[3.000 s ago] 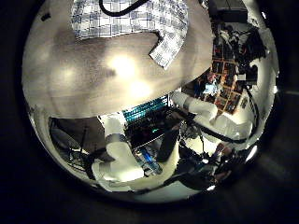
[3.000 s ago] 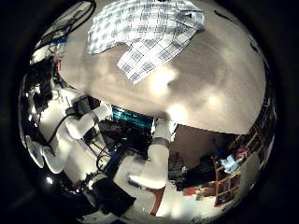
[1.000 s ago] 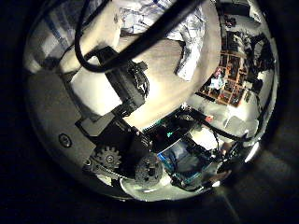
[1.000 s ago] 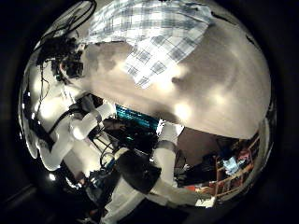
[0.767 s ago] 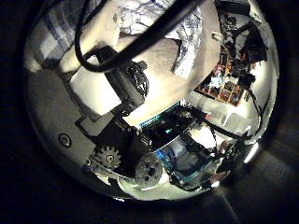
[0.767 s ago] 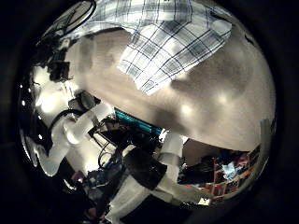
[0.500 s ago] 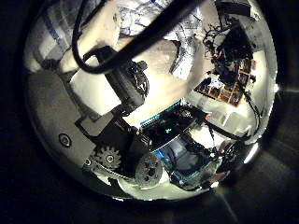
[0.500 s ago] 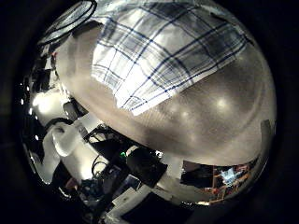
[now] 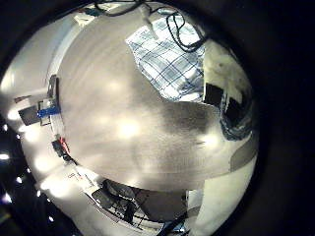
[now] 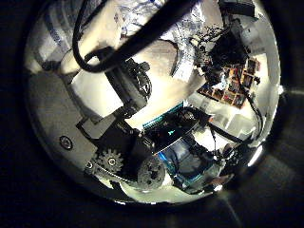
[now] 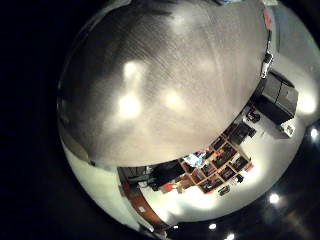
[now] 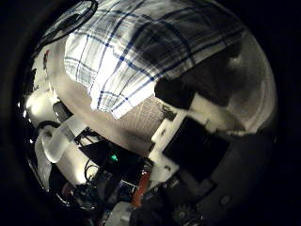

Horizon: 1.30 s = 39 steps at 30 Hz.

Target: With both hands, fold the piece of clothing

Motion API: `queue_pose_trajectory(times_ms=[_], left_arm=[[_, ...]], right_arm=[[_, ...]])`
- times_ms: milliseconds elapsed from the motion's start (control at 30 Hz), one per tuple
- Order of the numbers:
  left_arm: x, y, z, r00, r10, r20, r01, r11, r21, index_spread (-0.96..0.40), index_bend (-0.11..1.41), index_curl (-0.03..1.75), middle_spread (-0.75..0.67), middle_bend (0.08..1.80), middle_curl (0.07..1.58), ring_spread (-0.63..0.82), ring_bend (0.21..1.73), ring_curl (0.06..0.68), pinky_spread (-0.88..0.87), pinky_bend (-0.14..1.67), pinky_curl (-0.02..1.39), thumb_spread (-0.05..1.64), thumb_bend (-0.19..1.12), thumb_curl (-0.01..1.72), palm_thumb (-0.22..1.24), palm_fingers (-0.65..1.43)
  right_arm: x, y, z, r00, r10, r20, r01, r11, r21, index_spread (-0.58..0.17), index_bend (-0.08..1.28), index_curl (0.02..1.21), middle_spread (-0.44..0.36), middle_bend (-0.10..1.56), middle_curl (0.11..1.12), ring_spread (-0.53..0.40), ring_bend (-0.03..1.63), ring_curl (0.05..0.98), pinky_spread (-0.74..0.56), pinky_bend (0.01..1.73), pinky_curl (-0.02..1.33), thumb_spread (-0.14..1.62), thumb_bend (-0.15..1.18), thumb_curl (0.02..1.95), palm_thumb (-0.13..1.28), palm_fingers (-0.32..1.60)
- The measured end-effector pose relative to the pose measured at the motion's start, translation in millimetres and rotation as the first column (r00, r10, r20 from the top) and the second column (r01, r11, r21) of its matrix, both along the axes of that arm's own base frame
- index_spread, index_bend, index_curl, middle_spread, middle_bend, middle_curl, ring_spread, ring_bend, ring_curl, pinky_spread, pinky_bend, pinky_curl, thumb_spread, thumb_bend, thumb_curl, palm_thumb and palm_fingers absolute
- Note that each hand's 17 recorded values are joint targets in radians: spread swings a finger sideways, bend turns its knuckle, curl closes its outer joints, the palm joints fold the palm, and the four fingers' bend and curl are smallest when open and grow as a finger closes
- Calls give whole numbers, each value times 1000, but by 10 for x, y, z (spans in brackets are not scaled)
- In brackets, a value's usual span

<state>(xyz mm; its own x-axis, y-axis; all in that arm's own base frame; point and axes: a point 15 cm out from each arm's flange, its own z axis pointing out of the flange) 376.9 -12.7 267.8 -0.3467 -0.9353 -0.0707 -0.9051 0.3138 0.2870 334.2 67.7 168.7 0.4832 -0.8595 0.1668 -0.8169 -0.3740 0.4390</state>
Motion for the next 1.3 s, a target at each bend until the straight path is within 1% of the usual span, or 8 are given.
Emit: queue_pose_trajectory(times_ms=[133,233,333,500,733,967,1167,1300], left_arm=[[-12,2,30,1000,-2,0,2,1000,0,-720,587,1184,-486,1035,930,-445,1311,516,-672,868,721,1356,-8,392,631,1064],[-34,-5,70,1000,-6,0,6,1000,-1,-724,578,1196,-487,1030,935,-446,1308,516,-675,861,728,1356,-8,393,631,1066],[-78,-9,108,1000,-14,-7,13,1000,-6,-728,571,1205,-489,1025,940,-447,1306,517,-678,855,734,1356,-8,394,631,1068],[-167,-19,180,999,-30,-22,30,999,-17,-734,560,1219,-492,1018,947,-448,1303,518,-683,845,743,1356,-8,395,630,1071],[-345,-20,308,997,-65,-47,63,997,-33,-741,549,1233,-496,1010,956,-451,1295,518,-689,835,756,1364,-9,390,621,1073],[-670,-112,550,991,-112,-70,107,992,-68,-746,531,1244,-499,1002,962,-453,1294,519,-695,825,767,1368,-8,390,618,1072],[-788,-165,858,991,-129,-33,126,989,-74,-751,520,1253,-504,993,964,-453,1289,520,-699,822,777,1369,-7,391,617,1080],[-725,-166,1012,992,-123,3,123,990,-76,-754,513,1252,-511,991,962,-450,1288,519,-706,819,777,1367,-9,390,614,1093]], right_arm=[[25,0,57,1000,-3,16,3,1000,6,-440,450,400,-318,776,669,-306,1123,470,-408,1190,383,1039,-11,391,675,1112],[45,-5,111,1000,-5,31,5,1000,12,-465,614,503,-325,852,732,-295,1164,510,-371,1232,427,1052,-8,400,713,1155],[67,-19,210,998,-8,56,6,1000,24,-460,769,598,-309,945,789,-275,1211,545,-332,1273,463,1082,9,419,781,1184],[78,-67,394,995,-17,99,13,999,42,-420,921,720,-278,1060,855,-255,1281,597,-274,1349,522,1131,46,471,907,1138],[0,-175,789,988,-28,155,19,998,64,-370,1011,825,-236,1145,902,-232,1340,651,-227,1396,587,1157,33,534,954,1082],[-167,-405,1297,971,-71,228,47,993,112,-342,1030,880,-211,1177,918,-222,1359,682,-205,1396,633,1162,-1,580,963,1064],[-221,-321,1724,937,-134,323,63,973,221,-325,1031,903,-195,1192,916,-215,1360,694,-199,1378,666,1161,-8,615,972,1078],[-39,-261,2060,905,-151,398,52,967,250,-318,1031,916,-187,1205,913,-213,1362,700,-198,1363,684,1155,-7,634,979,1080]])
